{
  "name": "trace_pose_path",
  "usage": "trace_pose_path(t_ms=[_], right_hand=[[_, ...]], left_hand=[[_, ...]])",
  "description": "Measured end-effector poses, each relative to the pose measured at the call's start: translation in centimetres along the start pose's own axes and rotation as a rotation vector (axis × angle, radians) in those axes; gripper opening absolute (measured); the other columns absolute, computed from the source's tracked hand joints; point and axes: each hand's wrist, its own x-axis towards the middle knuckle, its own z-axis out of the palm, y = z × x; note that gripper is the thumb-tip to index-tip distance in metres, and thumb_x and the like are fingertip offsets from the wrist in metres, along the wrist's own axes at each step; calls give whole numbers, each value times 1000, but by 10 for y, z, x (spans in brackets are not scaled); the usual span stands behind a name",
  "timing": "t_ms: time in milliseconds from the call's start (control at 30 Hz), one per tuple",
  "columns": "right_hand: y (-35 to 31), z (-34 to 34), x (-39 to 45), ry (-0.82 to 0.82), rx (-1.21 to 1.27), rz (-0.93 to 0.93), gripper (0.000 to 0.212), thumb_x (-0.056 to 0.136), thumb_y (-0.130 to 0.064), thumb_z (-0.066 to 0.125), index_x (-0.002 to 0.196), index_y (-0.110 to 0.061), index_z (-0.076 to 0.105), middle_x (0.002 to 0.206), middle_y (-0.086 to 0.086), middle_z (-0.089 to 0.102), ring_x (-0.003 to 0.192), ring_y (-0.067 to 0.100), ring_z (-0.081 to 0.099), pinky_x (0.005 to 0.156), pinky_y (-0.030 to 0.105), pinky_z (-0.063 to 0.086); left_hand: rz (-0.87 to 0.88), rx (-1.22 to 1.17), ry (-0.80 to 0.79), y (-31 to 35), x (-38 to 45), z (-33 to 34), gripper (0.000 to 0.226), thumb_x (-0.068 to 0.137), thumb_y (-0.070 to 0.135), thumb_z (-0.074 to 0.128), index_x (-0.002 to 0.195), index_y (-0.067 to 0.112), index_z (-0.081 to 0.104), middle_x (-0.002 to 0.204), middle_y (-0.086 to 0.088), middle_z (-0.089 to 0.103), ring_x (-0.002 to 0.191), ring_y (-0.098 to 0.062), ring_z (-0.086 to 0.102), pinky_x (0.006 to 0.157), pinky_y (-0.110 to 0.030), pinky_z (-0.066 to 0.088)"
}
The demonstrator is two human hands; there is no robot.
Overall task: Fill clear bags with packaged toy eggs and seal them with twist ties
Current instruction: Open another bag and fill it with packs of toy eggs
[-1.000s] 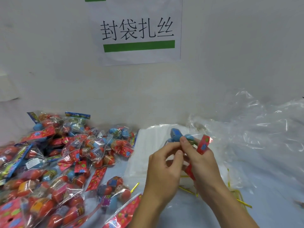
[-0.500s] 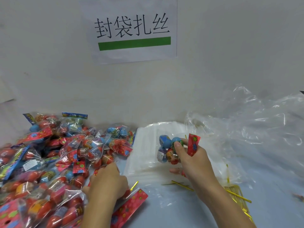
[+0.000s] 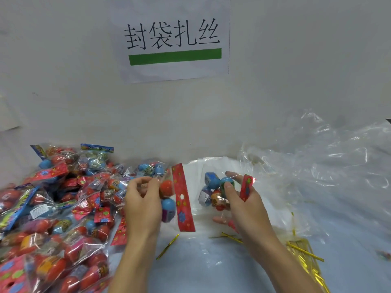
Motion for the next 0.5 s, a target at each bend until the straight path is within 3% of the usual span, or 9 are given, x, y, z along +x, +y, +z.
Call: trace_pose_path(t_ms=[67,133,200,233,300,367,500], right_hand=[[-1,9,-6,-112,48,45,19,103,-33,51,119,-32,62,98,4,77,87,21,73,74,45,61],[-1,18,-14,-324,141,130,41,96,-56,49,120,-27,67,110,8,75,93,23,70,86,48,55],[0,23,-21,-501,147,151,59,86,-74,54,124,-29,66,118,4,72,100,20,65,85,43,56],[1,25,-24,-535,143,130,60,83,-73,60,126,-30,64,121,2,71,104,17,65,83,39,57],[2,26,-24,-528,121,58,47,85,-58,69,123,-29,65,121,1,72,112,17,68,81,35,57],[2,27,-23,-442,90,16,33,88,-48,71,113,-26,71,112,5,75,105,20,72,76,35,59],[0,22,-18,-273,68,36,28,97,-37,56,109,-19,72,103,7,78,95,25,75,62,34,61]], left_hand=[[30,-64,44,-1,-7,16,4,98,23,56,94,23,54,90,-2,62,72,-13,60,56,-23,45],[103,-12,82,-4,-16,30,4,98,23,54,96,23,51,95,-2,61,79,-12,59,59,-16,42],[180,116,139,-8,-23,39,10,98,28,50,103,19,50,104,0,56,91,-15,54,65,-16,37],[217,165,162,-11,-26,41,17,98,31,49,107,17,48,107,1,53,96,-16,49,69,-20,36],[275,227,177,-14,-29,41,25,97,37,48,111,16,47,110,2,48,102,-15,41,80,-26,32],[301,253,130,-15,-29,42,25,98,40,46,111,19,45,111,2,48,107,-18,40,86,-31,33],[187,90,-47,-11,-26,41,13,98,38,48,103,26,49,110,-4,57,105,-24,56,89,-38,50]])
